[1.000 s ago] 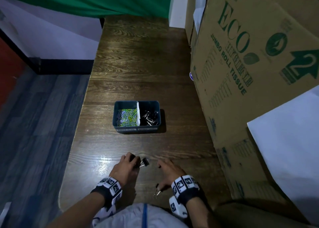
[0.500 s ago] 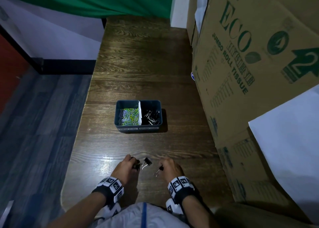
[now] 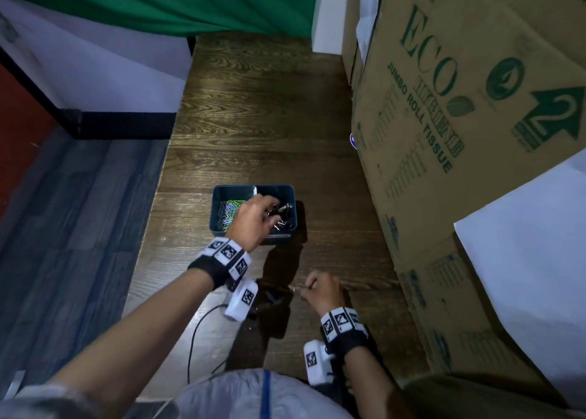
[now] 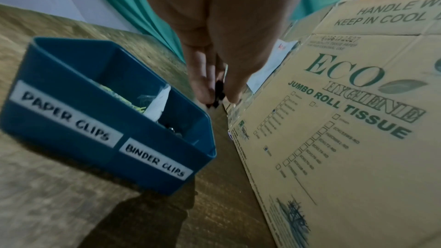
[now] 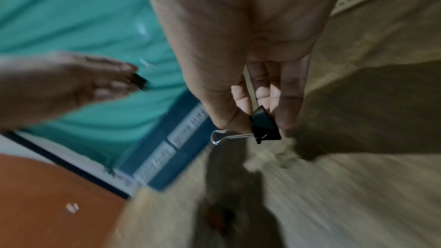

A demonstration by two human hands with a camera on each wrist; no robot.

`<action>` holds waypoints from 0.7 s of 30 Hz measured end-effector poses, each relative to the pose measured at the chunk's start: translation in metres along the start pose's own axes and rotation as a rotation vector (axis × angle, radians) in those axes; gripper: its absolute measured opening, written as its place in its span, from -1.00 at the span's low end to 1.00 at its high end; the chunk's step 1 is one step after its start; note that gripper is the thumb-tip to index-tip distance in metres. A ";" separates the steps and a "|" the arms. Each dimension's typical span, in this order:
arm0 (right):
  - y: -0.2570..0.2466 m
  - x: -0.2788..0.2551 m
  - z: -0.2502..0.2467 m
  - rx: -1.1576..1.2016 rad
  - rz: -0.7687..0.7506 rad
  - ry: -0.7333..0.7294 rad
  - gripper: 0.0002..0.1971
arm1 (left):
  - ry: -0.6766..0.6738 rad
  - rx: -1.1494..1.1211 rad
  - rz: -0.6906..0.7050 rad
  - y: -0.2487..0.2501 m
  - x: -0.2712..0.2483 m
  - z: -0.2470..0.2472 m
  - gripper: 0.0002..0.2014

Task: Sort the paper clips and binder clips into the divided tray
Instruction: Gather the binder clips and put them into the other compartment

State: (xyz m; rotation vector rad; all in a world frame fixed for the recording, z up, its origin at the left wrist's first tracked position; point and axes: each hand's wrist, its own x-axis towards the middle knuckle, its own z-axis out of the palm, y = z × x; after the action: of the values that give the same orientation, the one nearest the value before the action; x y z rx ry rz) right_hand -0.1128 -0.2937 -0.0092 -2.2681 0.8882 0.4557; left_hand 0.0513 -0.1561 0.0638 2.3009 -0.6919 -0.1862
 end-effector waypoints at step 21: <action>-0.085 0.031 -0.005 -0.081 -0.578 0.173 -0.91 | -0.578 0.505 -0.185 -0.071 -0.164 0.073 -0.31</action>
State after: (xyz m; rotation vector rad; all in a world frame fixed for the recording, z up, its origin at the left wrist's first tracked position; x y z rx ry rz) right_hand -0.0315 -0.2640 0.0160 -2.5253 0.2607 0.0342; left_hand -0.0810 -0.0704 -0.0481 2.8225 -0.8816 -0.8758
